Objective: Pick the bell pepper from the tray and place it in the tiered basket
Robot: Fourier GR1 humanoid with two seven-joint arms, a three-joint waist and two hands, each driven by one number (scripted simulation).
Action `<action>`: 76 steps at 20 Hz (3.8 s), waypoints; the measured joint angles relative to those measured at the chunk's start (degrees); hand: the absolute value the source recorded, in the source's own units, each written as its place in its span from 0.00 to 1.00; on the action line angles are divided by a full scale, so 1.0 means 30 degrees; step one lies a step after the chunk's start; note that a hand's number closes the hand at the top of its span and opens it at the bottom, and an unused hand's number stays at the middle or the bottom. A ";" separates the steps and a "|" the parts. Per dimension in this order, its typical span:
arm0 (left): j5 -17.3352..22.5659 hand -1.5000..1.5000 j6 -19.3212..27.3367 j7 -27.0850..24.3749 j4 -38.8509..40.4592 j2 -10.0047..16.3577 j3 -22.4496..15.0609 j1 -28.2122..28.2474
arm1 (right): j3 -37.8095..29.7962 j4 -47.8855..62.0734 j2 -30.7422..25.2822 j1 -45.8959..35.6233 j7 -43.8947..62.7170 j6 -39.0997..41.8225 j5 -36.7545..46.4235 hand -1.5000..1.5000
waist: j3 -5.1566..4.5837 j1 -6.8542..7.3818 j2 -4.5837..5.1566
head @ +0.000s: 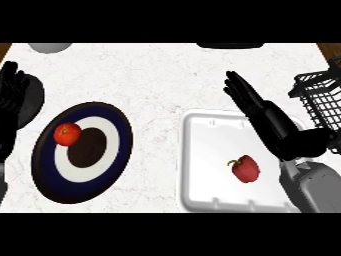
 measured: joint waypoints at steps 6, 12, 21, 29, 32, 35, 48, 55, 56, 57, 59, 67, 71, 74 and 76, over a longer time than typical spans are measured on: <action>-0.0517 0.50 0.0389 -0.0167 0.1892 -0.1552 -0.1306 0.2442 | -0.2252 -0.1945 -0.2351 0.0205 -0.3182 -0.0012 0.1801 1.00 | 0.0461 -0.0033 -0.0263; -0.0798 0.50 0.0939 -0.0121 0.2566 -0.3015 -0.2561 0.4308 | -0.7067 -0.0478 -0.1711 0.2596 -0.5039 -0.4270 0.1807 0.00 | 0.0637 -0.0452 -0.0290; -0.1853 0.50 0.1264 -0.1401 0.3315 -0.4405 -0.3293 0.4586 | -0.8527 -0.3328 -0.2937 0.9095 -0.7781 -0.1378 0.1542 0.00 | 0.0716 -0.0033 -0.0458; -0.2219 0.50 0.1538 -0.1494 0.3335 -0.4718 -0.3438 0.4739 | -0.7028 -0.7480 -0.7133 1.2809 -0.3972 -0.1035 0.7405 0.00 | 0.0644 -0.0186 -0.0497; -0.2331 0.50 0.1486 -0.1462 0.3439 -0.4857 -0.3547 0.4592 | -0.6496 -0.9085 -0.7790 1.3603 -0.1847 -0.1743 1.0208 0.00 | 0.0649 -0.0072 -0.0472; -0.2272 0.50 0.1192 -0.1520 0.3503 -0.4780 -0.3446 0.4507 | -0.5254 -1.0964 -0.7506 1.4110 0.0848 -0.2592 1.3255 0.00 | 0.0648 0.0123 -0.0445; -0.2919 0.50 0.0909 -0.1596 0.3973 -0.5574 -0.3629 0.4093 | 0.1271 -1.0460 -0.3527 1.1984 0.8122 -0.2447 2.4847 0.00 | 0.0715 0.0629 -0.0391; -0.2890 0.50 0.0491 -0.0866 0.3305 -0.5409 -0.3270 0.4479 | 0.3348 -0.9407 -0.1508 1.0658 1.1130 0.0006 2.8237 0.00 | 0.0678 0.0621 -0.0366; -0.3024 0.50 0.0493 -0.0964 0.3428 -0.5569 -0.3297 0.4472 | 0.3382 -0.9307 -0.1403 1.0687 1.1094 0.0086 2.8306 0.00 | 0.0687 0.0600 -0.0376; -0.3036 0.50 0.0494 -0.0730 0.3420 -0.5597 -0.3200 0.4371 | 0.3624 -0.9100 -0.1026 1.0366 1.1339 0.0438 2.8493 0.00 | 0.0689 0.0600 -0.0374; -0.3132 0.50 0.0388 -0.0854 0.3333 -0.5670 -0.3109 0.4574 | 0.4040 -0.8614 -0.0430 1.0142 1.1543 0.0662 2.8856 0.00 | 0.0692 0.0593 -0.0376; -0.3372 0.50 -0.0103 -0.1246 0.3526 -0.6002 -0.2749 0.4670 | 0.4264 -0.6817 0.0911 0.8949 1.2553 0.2569 2.9689 0.00 | 0.0712 0.0598 -0.0384; -0.3668 0.50 -0.0053 -0.1013 0.3588 -0.6243 -0.2684 0.4550 | 0.3832 -0.5949 0.1552 0.8114 1.3103 0.3774 2.9696 0.00 | 0.0707 0.0589 -0.0379; -0.3676 0.50 -0.0357 -0.1250 0.4018 -0.6316 -0.2362 0.4308 | 0.3533 -0.5171 0.1913 0.7665 1.3022 0.4174 2.9579 0.00 | 0.0732 0.0578 -0.0397; -0.3758 0.50 -0.0478 -0.0924 0.3889 -0.6295 -0.2183 0.4242 | 0.3194 -0.4994 0.1816 0.7761 1.2683 0.4178 2.9446 0.00 | 0.0714 0.0568 -0.0386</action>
